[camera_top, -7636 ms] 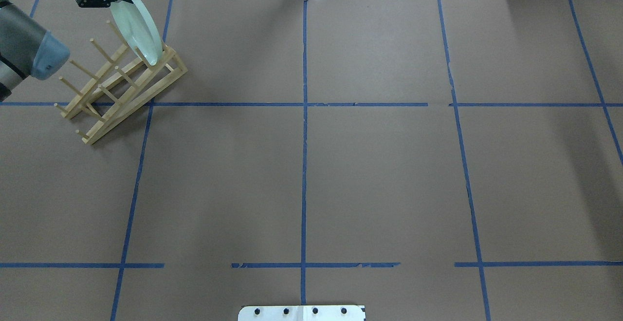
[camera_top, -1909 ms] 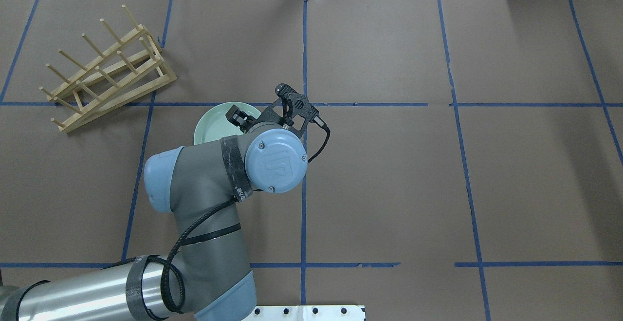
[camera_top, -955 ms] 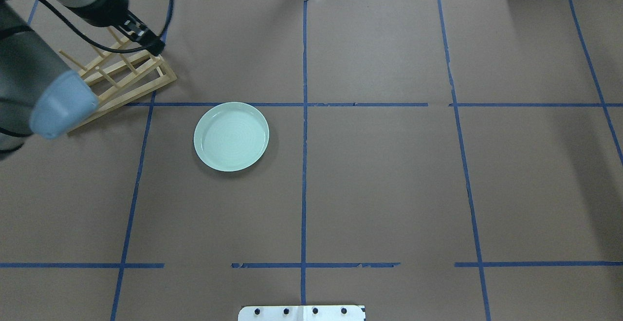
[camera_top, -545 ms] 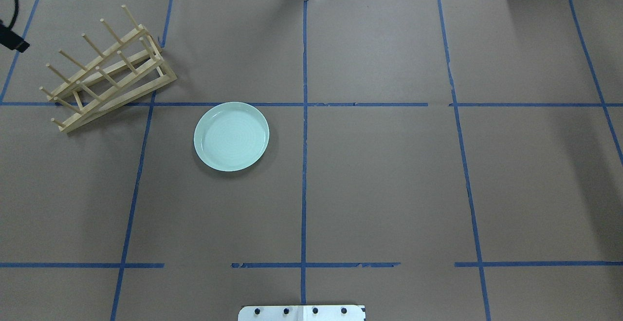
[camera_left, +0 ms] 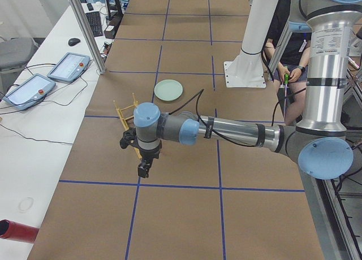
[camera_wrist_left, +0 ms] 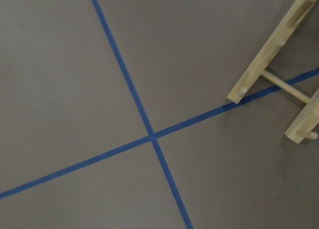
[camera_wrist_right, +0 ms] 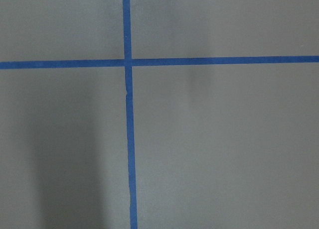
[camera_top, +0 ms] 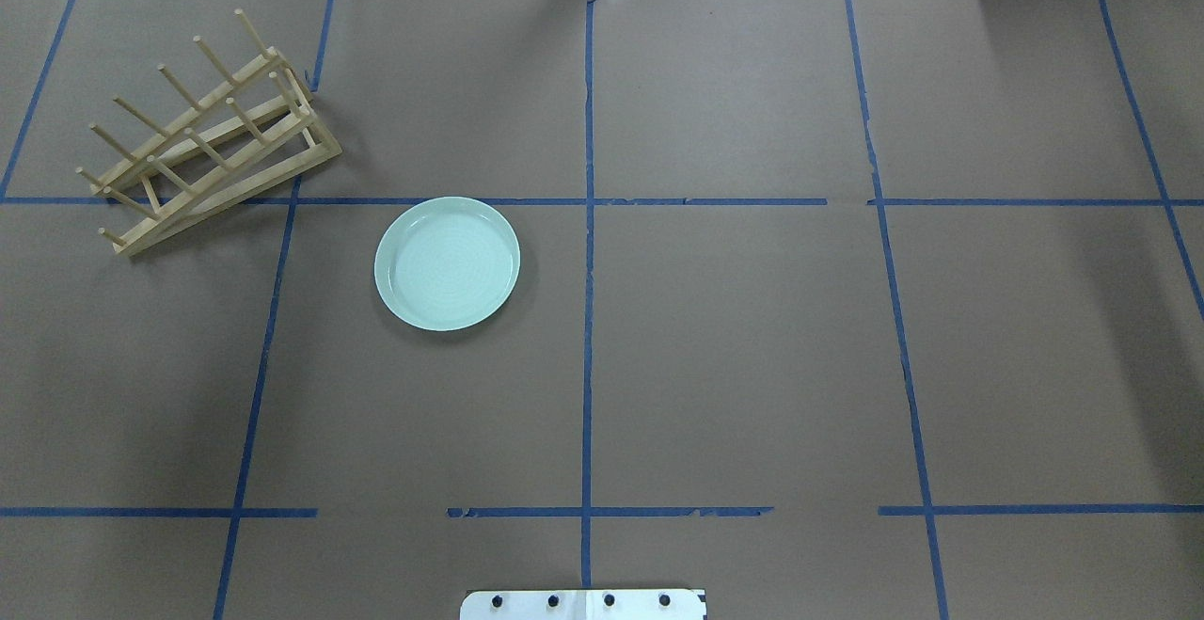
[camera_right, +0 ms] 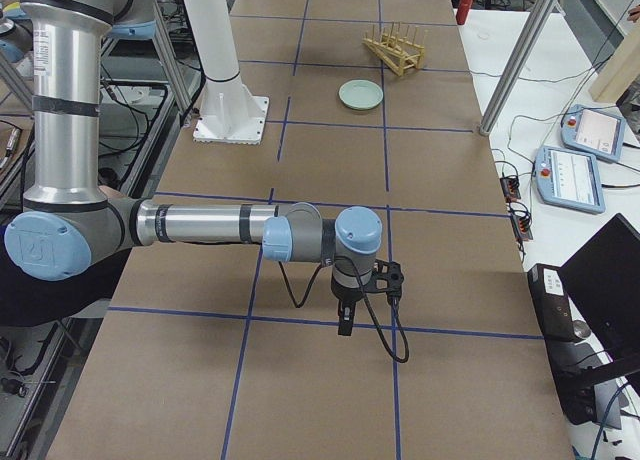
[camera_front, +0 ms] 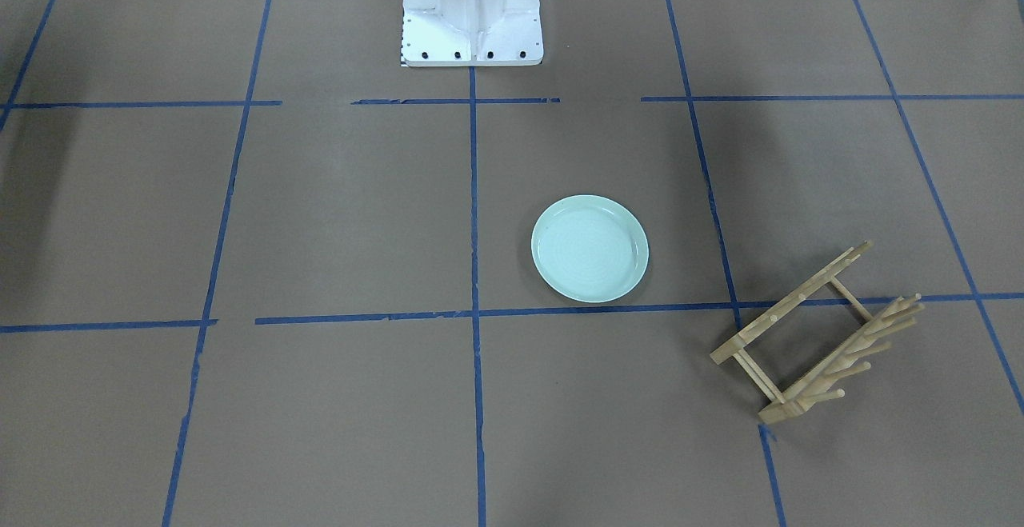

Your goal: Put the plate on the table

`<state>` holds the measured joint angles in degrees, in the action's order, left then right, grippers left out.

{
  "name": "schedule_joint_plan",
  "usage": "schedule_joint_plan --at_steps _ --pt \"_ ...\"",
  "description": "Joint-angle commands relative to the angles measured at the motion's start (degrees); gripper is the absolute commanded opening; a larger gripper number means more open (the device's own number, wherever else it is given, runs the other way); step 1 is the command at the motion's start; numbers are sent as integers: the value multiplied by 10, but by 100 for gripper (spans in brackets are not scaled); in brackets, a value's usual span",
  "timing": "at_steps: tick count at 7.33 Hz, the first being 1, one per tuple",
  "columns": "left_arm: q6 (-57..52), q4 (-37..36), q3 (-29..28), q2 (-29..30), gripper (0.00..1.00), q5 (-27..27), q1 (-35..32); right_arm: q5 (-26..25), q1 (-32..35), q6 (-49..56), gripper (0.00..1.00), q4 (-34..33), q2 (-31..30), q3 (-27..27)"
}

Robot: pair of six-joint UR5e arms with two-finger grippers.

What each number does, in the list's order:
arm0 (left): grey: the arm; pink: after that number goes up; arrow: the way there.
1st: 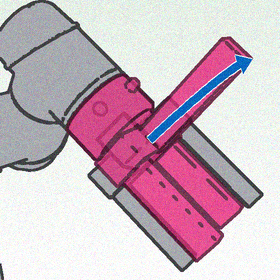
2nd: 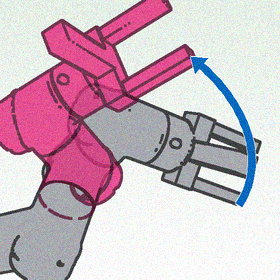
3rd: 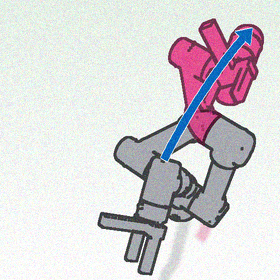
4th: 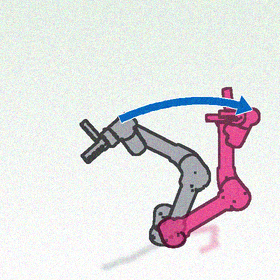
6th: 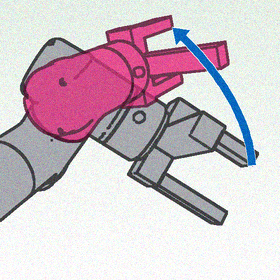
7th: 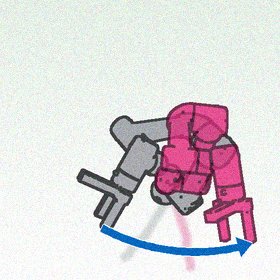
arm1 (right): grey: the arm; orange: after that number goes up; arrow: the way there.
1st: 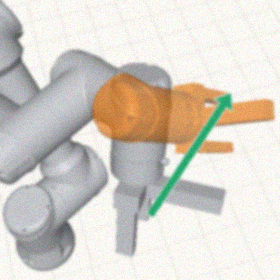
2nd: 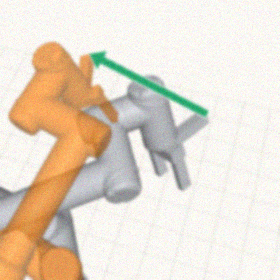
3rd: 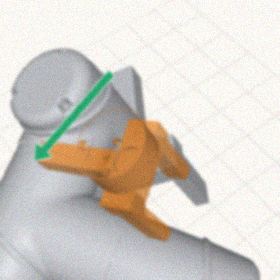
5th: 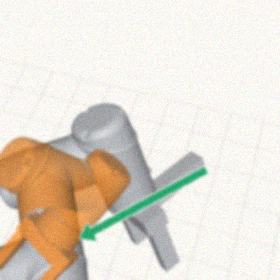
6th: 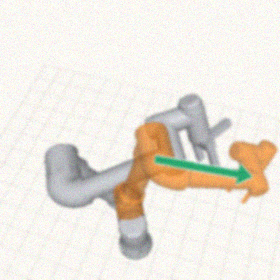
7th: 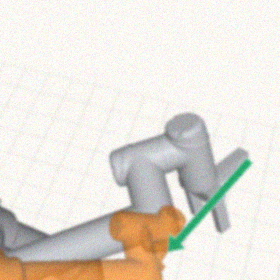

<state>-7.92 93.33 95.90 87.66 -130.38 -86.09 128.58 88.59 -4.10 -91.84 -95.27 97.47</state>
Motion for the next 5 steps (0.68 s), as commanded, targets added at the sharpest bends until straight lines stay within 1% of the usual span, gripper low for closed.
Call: schedule_joint_plan --at_steps 1,3,4,5 --pt "28 4 -24 -40 100 -60 -13 0 0 0 100 0 0 0" --pt "81 3 -22 -38 100 -63 -12 0 0 0 100 0 0 0" --pt "167 5 -16 -34 100 -62 -11 0 0 0 100 0 0 0" --pt "201 6 -13 -34 100 -62 -11 0 0 1 100 0 0 0"
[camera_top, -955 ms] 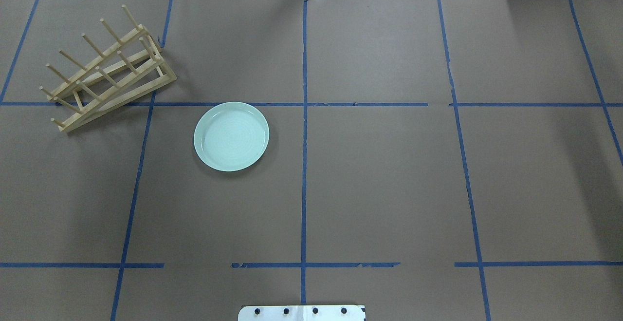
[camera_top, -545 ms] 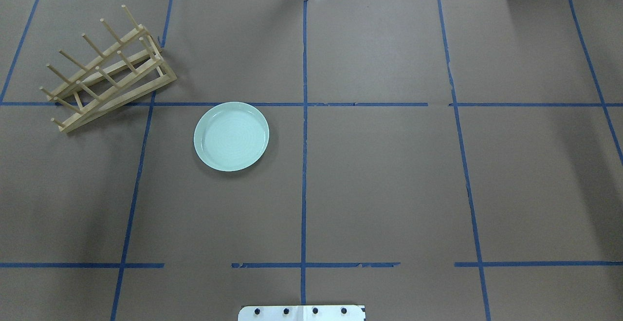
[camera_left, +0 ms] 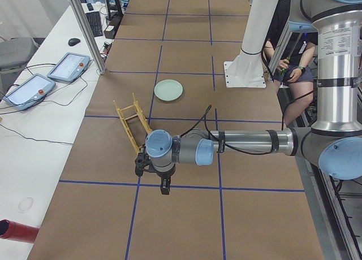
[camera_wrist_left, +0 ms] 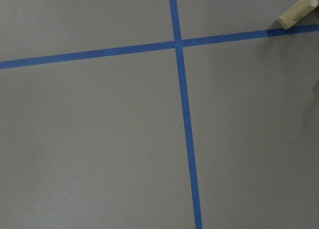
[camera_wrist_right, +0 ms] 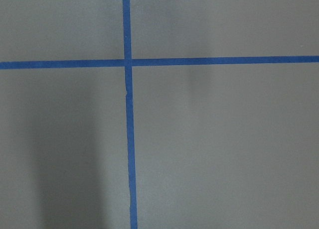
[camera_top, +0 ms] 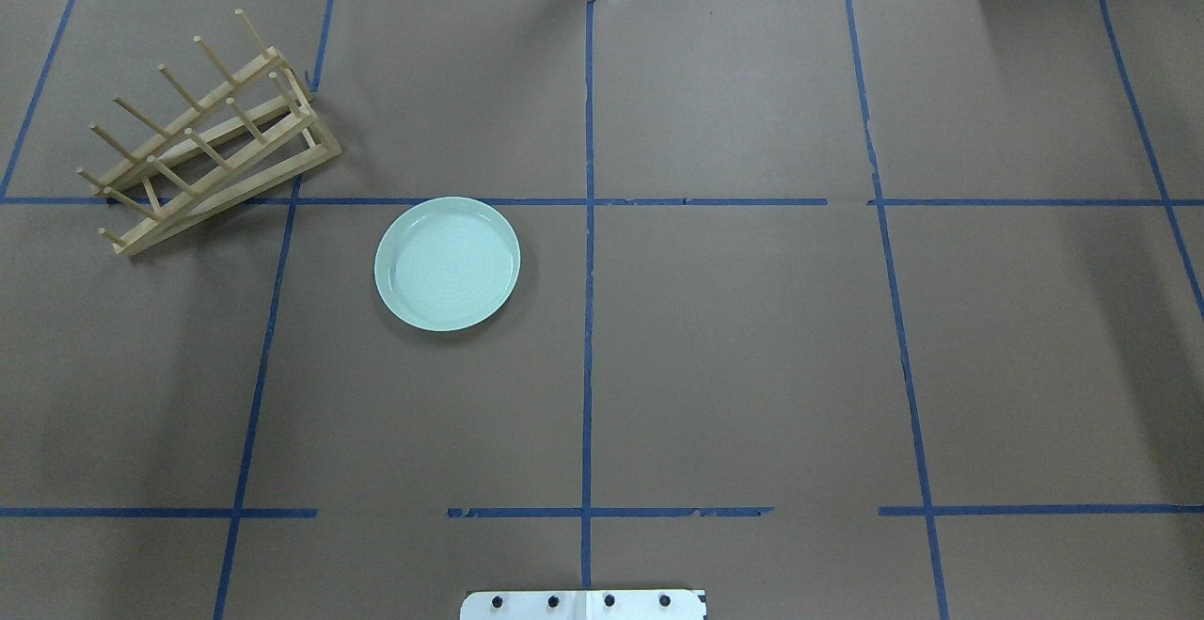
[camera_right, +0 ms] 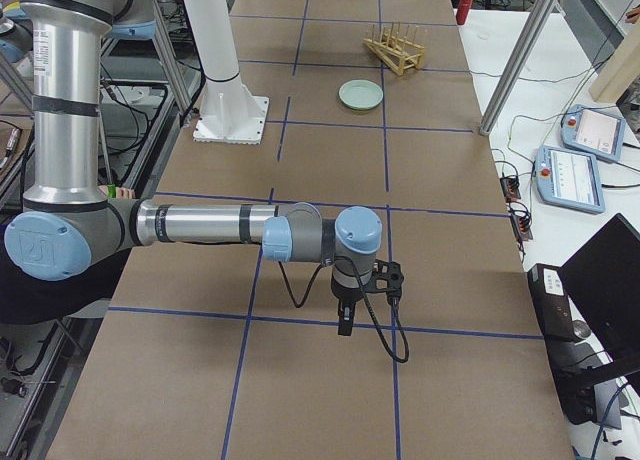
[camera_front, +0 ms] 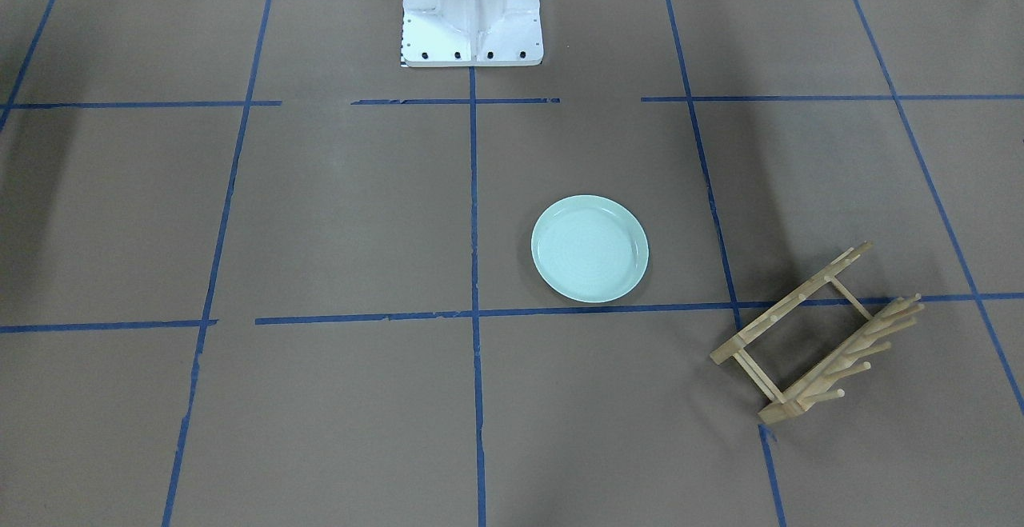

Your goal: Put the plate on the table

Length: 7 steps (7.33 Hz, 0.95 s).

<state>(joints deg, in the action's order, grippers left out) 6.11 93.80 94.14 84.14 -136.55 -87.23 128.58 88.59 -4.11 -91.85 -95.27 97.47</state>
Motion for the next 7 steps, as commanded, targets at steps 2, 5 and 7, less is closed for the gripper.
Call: schedule_joint_plan --at_steps 2,5,7 --pt "58 2 4 6 100 1 0 0 0 0 100 0 0 0" --pt "57 64 -11 3 100 5 1 0 0 0 100 0 0 0" --pt "58 65 -10 6 100 3 2 0 0 0 100 0 0 0"
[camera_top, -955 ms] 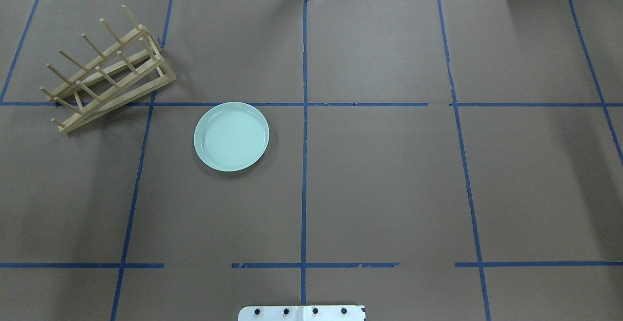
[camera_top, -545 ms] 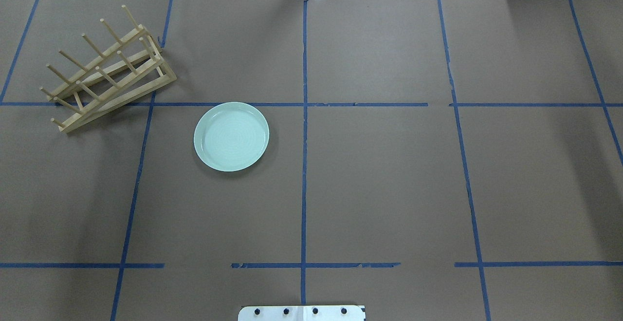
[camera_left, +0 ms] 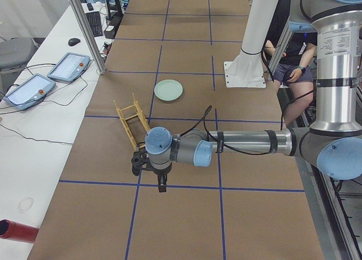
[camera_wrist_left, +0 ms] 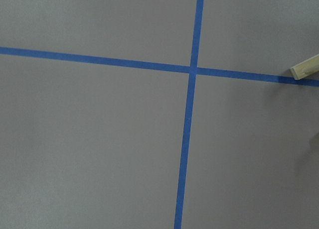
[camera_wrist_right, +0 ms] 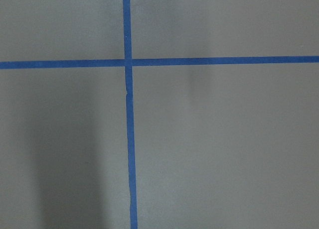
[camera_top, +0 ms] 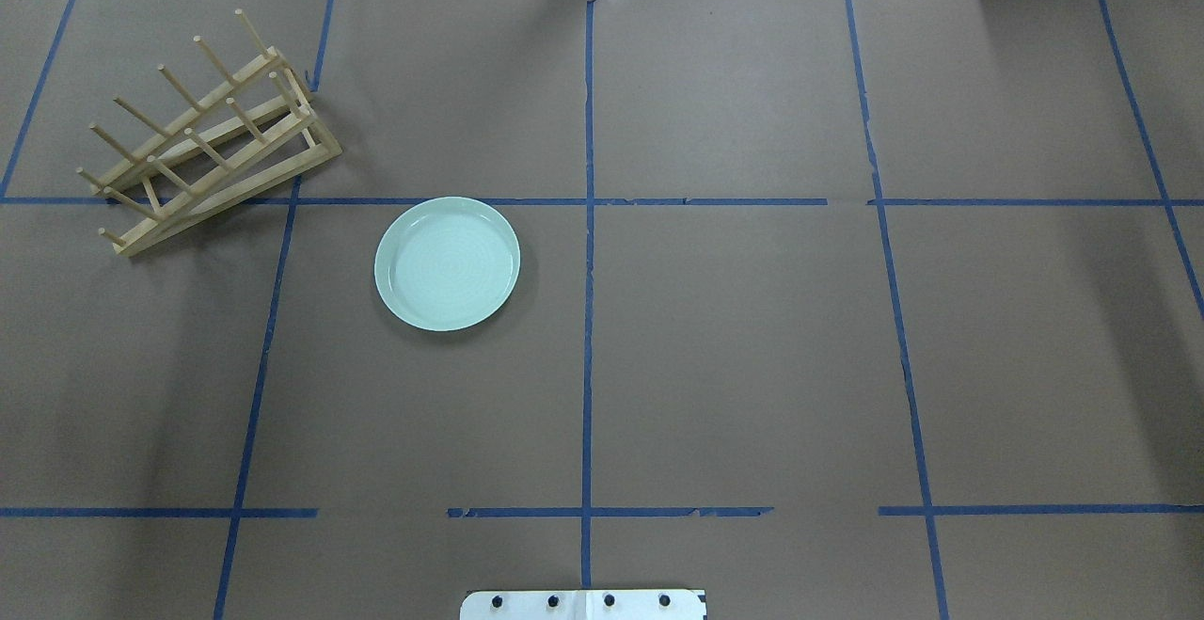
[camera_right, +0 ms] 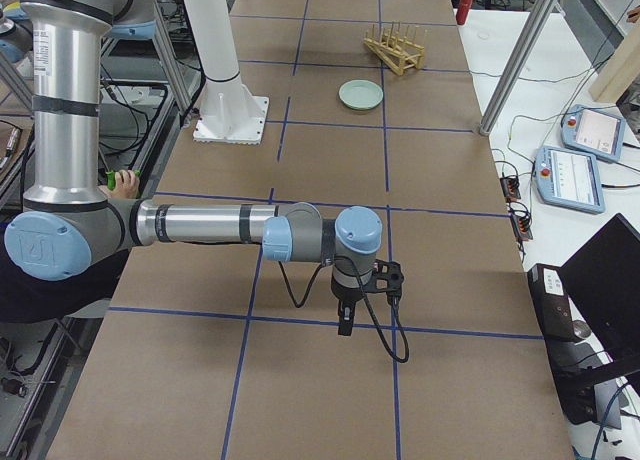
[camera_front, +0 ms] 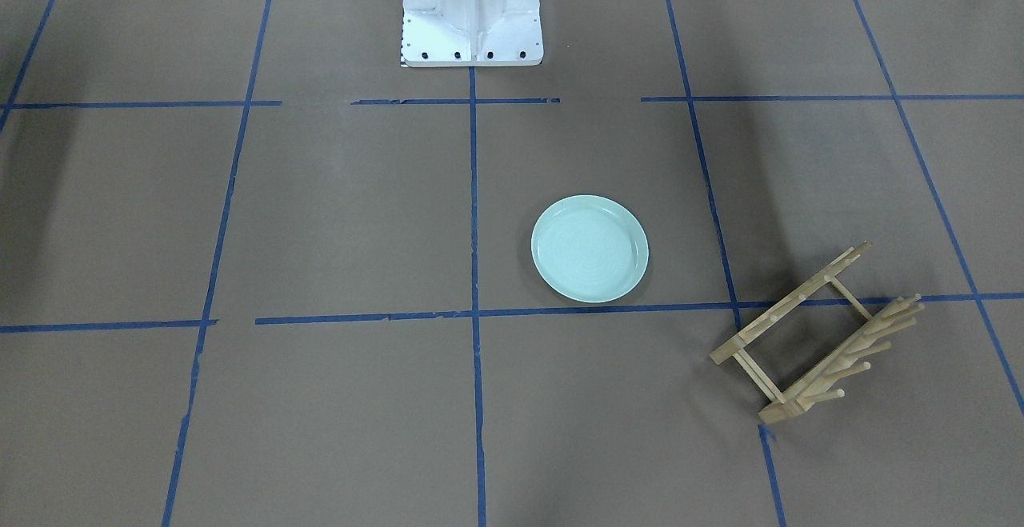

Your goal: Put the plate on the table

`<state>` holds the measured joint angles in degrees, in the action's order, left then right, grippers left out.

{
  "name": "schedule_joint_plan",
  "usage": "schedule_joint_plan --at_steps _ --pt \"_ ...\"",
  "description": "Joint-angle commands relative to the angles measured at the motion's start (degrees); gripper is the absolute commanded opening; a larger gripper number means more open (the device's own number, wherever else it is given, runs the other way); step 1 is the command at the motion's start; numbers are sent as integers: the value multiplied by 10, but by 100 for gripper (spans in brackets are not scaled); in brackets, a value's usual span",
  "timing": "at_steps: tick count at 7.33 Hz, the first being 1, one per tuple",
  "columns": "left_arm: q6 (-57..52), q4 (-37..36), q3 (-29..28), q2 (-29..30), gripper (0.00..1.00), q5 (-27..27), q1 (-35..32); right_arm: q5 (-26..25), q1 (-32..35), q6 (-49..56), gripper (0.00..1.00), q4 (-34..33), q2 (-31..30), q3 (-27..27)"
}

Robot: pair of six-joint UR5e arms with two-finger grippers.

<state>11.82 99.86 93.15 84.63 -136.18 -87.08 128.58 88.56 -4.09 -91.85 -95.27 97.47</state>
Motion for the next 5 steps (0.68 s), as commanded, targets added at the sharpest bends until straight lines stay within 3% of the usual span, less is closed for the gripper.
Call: schedule_joint_plan --at_steps 1,5 --pt "0 4 2 1 100 -1 1 0 0 0 100 0 0 0" --pt "0 4 6 0 100 -2 0 0 0 0 100 0 0 0"
